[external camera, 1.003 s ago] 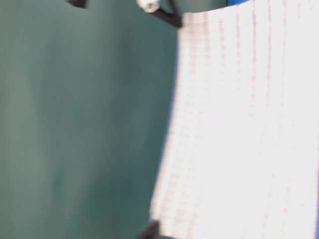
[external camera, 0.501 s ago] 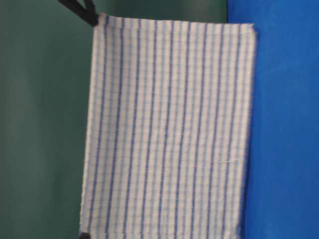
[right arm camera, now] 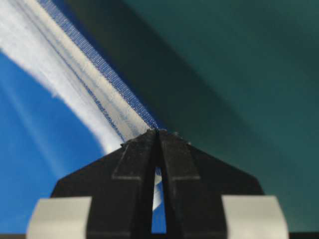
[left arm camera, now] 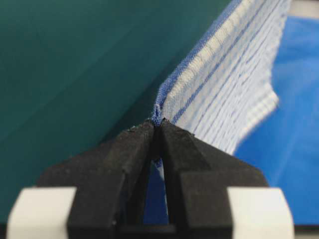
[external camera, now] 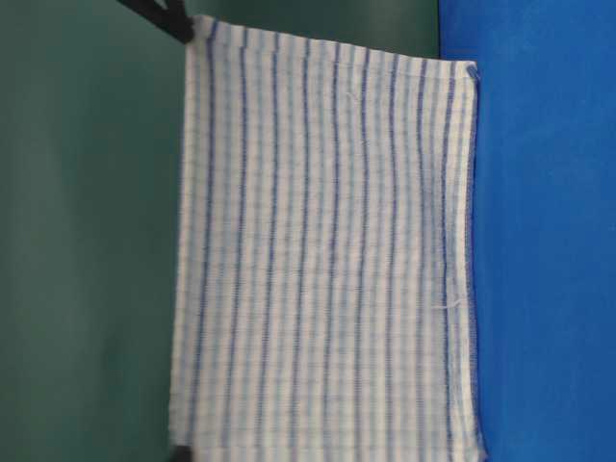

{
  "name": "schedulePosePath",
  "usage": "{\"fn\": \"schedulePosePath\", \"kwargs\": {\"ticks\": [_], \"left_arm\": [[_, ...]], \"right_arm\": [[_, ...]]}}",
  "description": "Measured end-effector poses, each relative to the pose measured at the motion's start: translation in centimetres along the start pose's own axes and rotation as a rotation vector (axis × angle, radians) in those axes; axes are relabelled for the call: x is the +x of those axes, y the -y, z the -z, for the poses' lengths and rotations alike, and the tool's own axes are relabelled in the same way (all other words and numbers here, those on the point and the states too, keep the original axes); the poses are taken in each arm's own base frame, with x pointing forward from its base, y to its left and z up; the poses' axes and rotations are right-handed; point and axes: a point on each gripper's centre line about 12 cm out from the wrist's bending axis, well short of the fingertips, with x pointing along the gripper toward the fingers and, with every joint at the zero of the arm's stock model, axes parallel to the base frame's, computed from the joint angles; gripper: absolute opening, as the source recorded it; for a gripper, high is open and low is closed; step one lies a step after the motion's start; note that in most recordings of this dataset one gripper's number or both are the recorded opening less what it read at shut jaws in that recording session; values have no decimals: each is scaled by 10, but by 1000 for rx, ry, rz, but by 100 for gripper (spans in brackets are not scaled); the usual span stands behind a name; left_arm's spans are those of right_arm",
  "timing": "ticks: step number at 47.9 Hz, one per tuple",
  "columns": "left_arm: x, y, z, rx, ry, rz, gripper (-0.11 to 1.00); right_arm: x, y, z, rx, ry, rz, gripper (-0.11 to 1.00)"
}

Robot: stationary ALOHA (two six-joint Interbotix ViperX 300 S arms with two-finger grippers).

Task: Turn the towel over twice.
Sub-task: 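Swing the held edge back and lay it at the near side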

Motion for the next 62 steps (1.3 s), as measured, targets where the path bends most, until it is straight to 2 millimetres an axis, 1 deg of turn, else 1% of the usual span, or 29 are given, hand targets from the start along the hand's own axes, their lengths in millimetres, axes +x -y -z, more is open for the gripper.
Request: {"fn": "schedulePosePath", "kwargs": {"ticks": [2, 7, 12, 15, 17, 21, 26, 30, 34, 39, 46, 51, 57, 62], "left_arm": [[2, 7, 12, 2, -31, 25, 4], [4, 30, 39, -12, -106, 101, 4], [6, 55, 69, -22, -205, 189, 4], [5, 73, 86, -4, -267, 251, 4], [5, 83, 94, 1, -297, 283, 4], [2, 108, 109, 19, -356, 370, 4], [-3, 132, 123, 9, -423, 442, 4], [-10, 151, 135, 12, -477, 504, 4], [-18, 165, 141, -9, -518, 542, 4], [-31, 181, 145, -6, -542, 604, 4], [-54, 200, 150, 20, -563, 695, 4], [-67, 210, 152, 57, -569, 752, 4], [-76, 217, 153, 82, -579, 789, 4], [-76, 218, 154, 89, -589, 792, 4]], "right_arm": [[2, -10, 8, 6, -36, -29, 3], [13, -36, 36, 18, -139, -98, 3], [25, -58, 73, 47, -253, -143, 3], [29, -70, 91, 56, -294, -171, 3], [31, -80, 106, 69, -324, -194, 3], [33, -97, 126, 76, -358, -237, 3], [32, -123, 151, 107, -409, -297, 3], [29, -142, 167, 124, -455, -336, 3], [25, -163, 184, 117, -508, -373, 3], [20, -186, 202, 118, -577, -397, 3], [12, -214, 217, 93, -633, -432, 3], [7, -229, 219, 75, -640, -460, 3], [3, -236, 219, 58, -641, -479, 3], [3, -239, 219, 56, -641, -483, 3]]}}
